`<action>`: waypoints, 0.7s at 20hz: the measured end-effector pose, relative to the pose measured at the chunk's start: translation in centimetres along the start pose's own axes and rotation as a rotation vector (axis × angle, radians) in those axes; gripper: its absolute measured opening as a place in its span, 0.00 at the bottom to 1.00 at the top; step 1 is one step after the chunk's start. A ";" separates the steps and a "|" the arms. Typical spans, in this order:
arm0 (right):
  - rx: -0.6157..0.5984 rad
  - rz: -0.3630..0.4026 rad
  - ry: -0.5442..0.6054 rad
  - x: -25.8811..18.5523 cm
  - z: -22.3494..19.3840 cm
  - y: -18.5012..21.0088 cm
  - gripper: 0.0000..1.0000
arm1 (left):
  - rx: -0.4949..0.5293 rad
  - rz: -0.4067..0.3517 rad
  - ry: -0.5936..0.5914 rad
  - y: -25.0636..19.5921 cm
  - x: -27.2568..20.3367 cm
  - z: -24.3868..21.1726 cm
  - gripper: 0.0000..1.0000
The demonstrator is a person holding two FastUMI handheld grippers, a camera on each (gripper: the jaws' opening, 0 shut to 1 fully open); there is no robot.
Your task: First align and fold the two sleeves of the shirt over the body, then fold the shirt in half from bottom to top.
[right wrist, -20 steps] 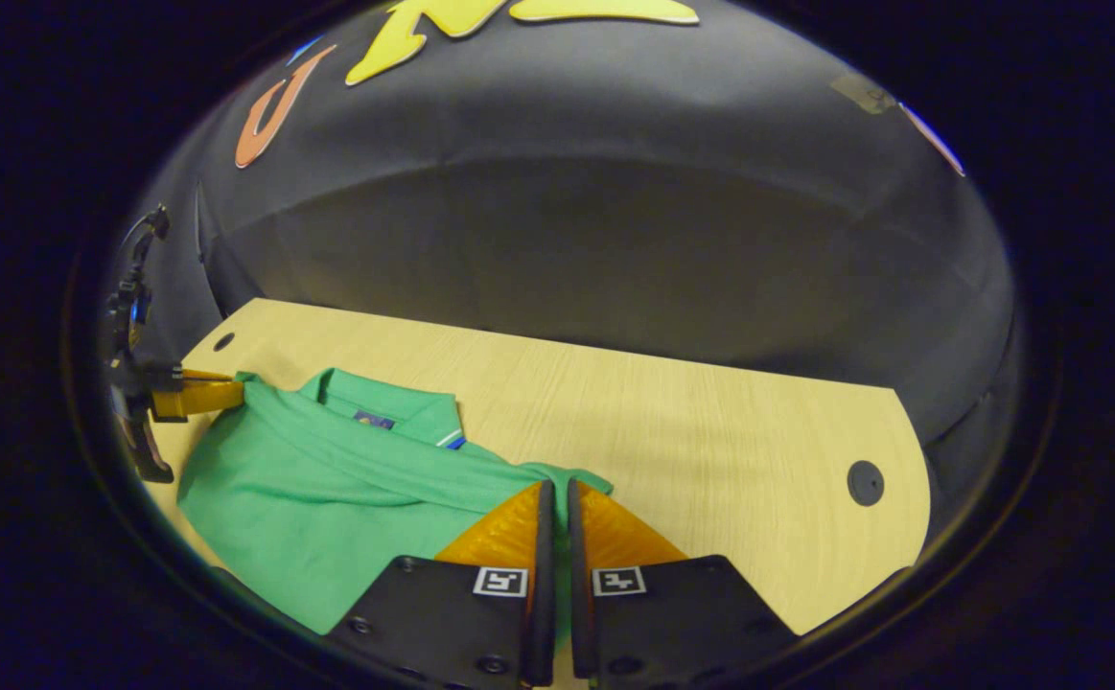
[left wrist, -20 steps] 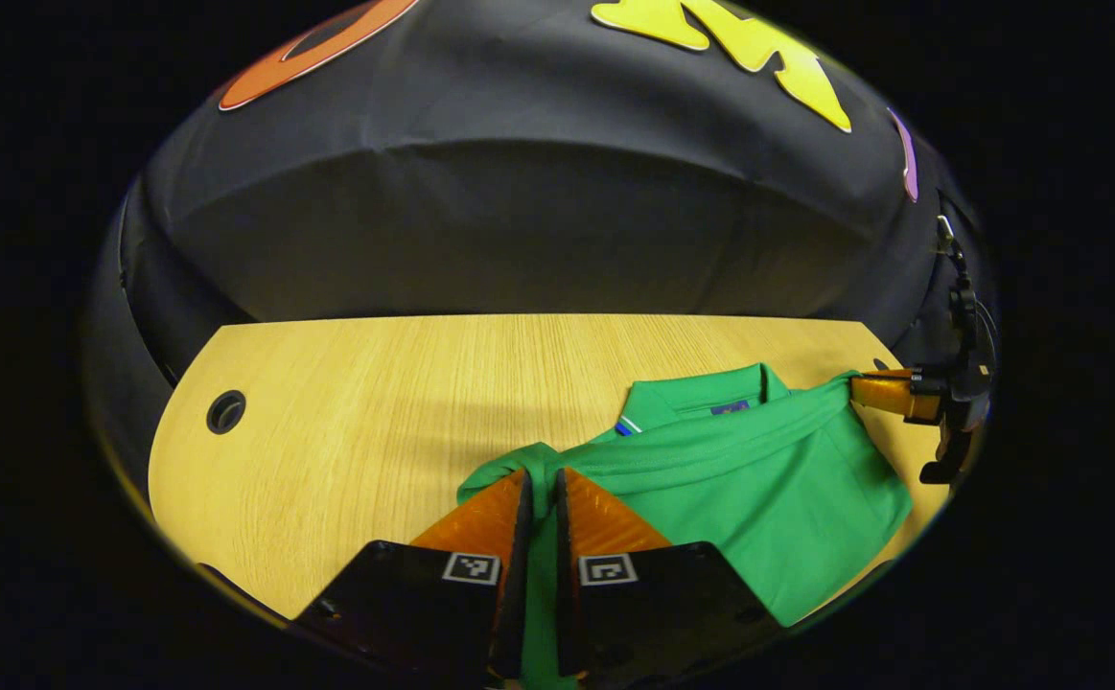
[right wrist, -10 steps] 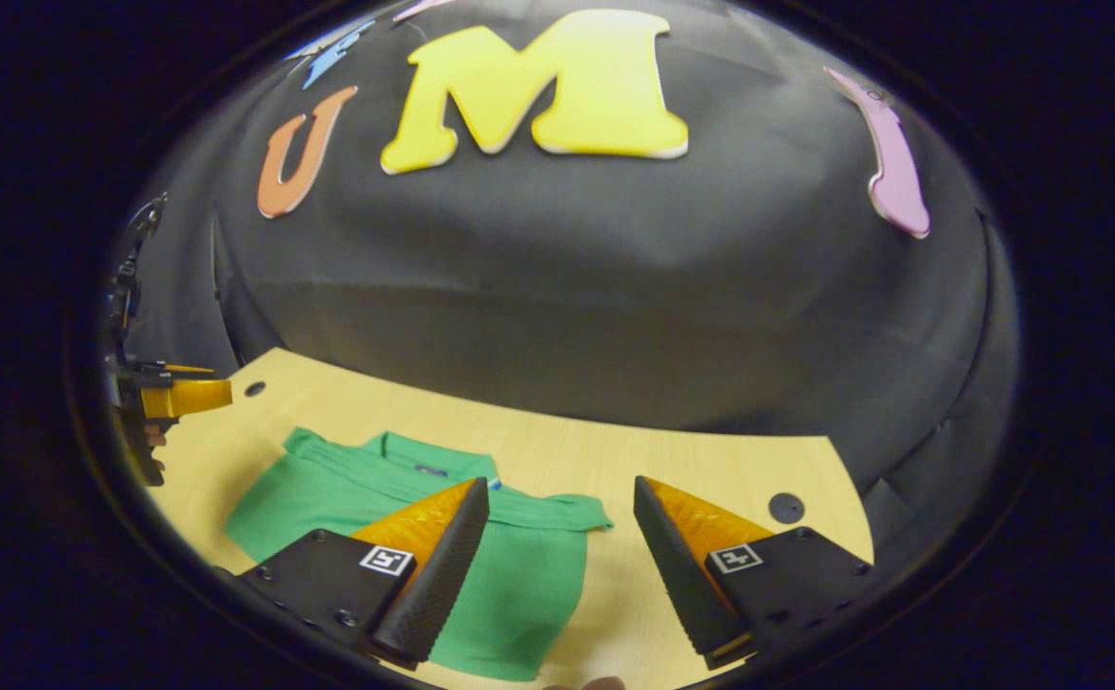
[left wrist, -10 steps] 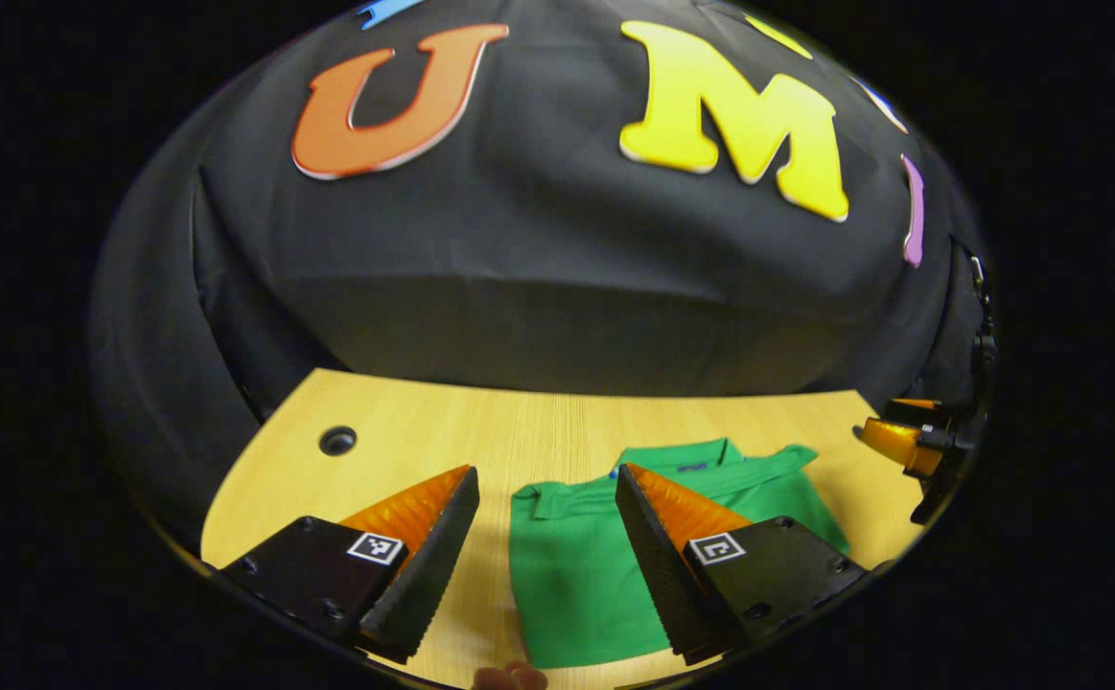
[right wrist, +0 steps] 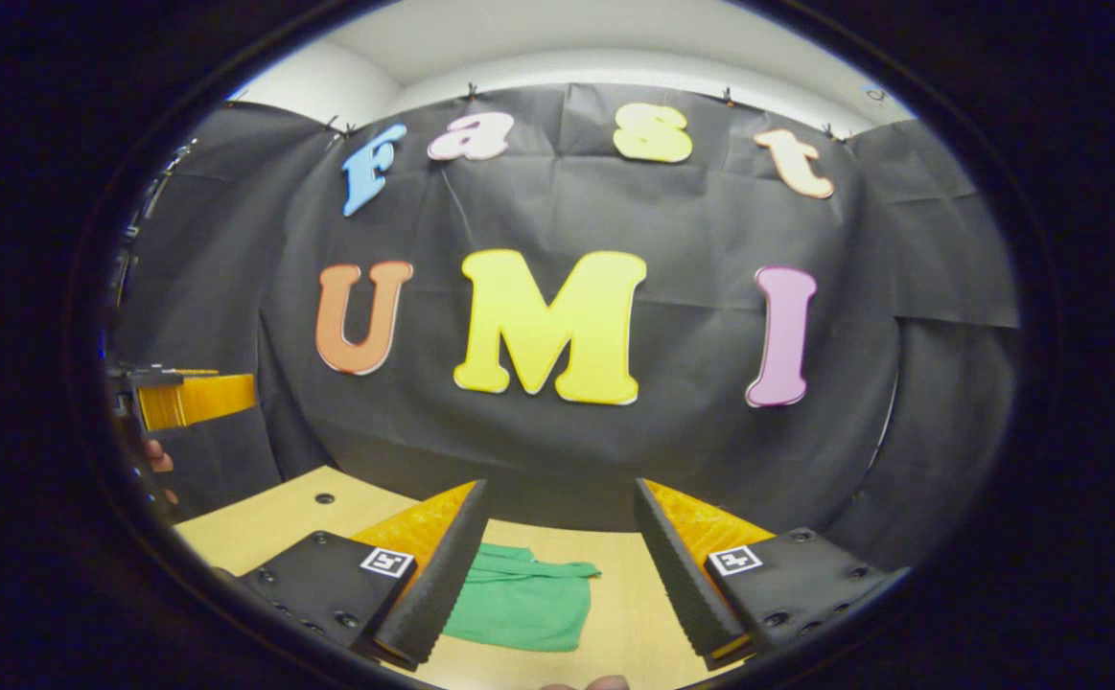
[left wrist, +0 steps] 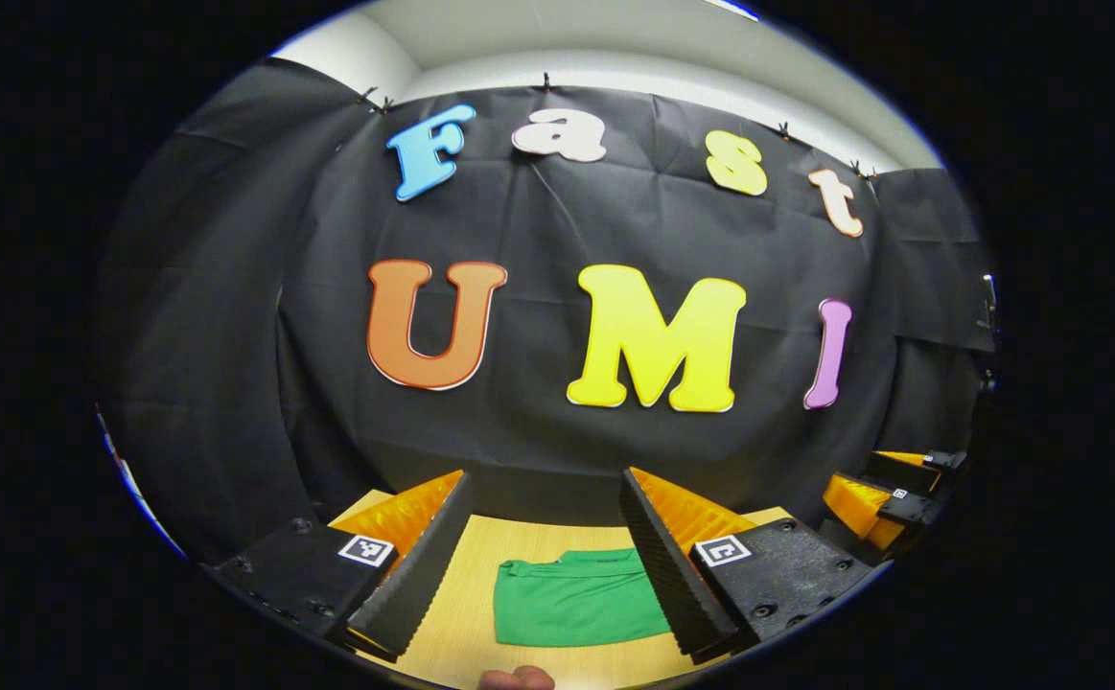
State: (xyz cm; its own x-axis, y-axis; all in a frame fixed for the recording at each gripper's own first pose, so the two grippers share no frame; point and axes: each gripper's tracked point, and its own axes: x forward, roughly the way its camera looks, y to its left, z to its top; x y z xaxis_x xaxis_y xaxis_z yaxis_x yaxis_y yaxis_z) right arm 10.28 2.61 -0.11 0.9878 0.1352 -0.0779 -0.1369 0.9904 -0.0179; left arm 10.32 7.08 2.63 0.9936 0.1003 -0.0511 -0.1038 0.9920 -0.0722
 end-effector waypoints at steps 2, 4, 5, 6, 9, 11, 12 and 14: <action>0.004 0.001 -0.043 -3.7 1.0 1.0 0.93 | 0.005 0.014 -0.035 -0.6 -3.2 1.0 0.98; -0.019 -0.011 -0.079 -7.5 1.2 1.6 0.92 | 0.013 0.019 -0.054 -1.5 -6.4 0.9 0.98; -0.037 -0.023 -0.083 -8.8 0.9 1.6 0.92 | 0.023 0.023 -0.051 -1.9 -7.7 0.6 0.98; -0.055 -0.025 -0.076 -10.1 0.1 1.9 0.92 | 0.029 0.018 -0.047 -2.4 -9.0 0.2 0.98; -0.081 -0.021 -0.047 -13.7 -1.6 3.1 0.95 | 0.071 -0.017 -0.071 -3.9 -12.4 -0.1 0.98; -0.055 -0.015 -0.024 -14.9 -2.2 3.4 0.93 | 0.095 -0.044 -0.050 -4.8 -13.5 -1.3 0.98; -0.045 -0.017 -0.017 -15.3 -2.4 3.5 0.93 | 0.110 -0.045 -0.044 -4.8 -13.7 -1.5 0.98; -0.040 -0.021 -0.009 -15.4 -2.4 3.6 0.95 | 0.115 -0.046 -0.038 -4.8 -13.9 -1.5 0.98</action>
State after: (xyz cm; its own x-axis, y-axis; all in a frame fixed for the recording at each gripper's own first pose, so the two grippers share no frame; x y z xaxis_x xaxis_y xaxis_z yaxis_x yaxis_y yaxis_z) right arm -5.61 3.99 -1.37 0.9911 0.1150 -0.0677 -0.1190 0.9911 -0.0593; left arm -3.01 0.85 2.16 0.9984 0.0554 -0.0121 -0.0548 0.9977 0.0410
